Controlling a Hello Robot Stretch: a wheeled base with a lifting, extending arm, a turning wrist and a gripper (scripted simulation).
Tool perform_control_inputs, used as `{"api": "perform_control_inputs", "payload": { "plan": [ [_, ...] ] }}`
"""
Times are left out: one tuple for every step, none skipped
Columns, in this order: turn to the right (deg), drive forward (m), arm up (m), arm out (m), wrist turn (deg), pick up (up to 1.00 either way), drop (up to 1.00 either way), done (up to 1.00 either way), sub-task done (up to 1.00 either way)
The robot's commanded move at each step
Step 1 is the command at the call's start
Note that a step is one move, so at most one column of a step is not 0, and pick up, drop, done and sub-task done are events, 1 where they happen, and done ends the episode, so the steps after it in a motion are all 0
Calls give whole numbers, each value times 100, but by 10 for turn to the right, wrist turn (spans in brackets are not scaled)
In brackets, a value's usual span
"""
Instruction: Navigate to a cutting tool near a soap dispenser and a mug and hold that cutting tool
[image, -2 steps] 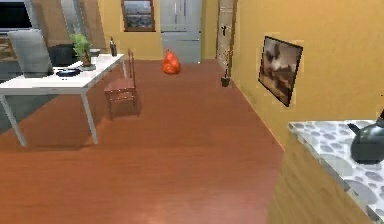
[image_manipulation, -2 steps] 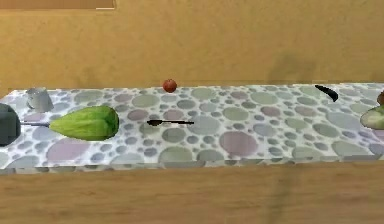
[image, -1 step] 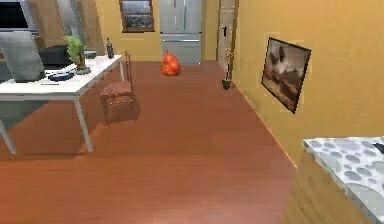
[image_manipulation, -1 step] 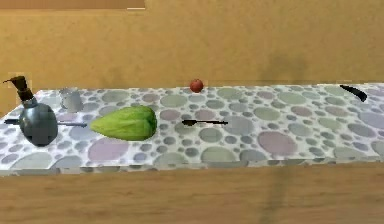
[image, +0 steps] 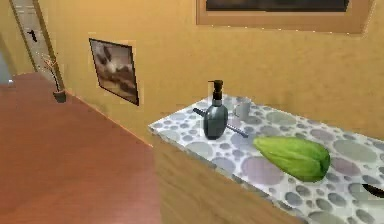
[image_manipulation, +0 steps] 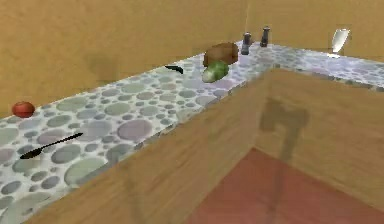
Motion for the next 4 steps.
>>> {"api": "perform_control_inputs", "payload": {
  "plan": [
    [-450,0,0,0,0,0,0,0,0],
    [-300,0,0,0,0,0,0,0,0],
    [-30,0,0,0,0,0,0,0,0],
    [450,0,0,0,0,0,0,0,0]
  ]
}}
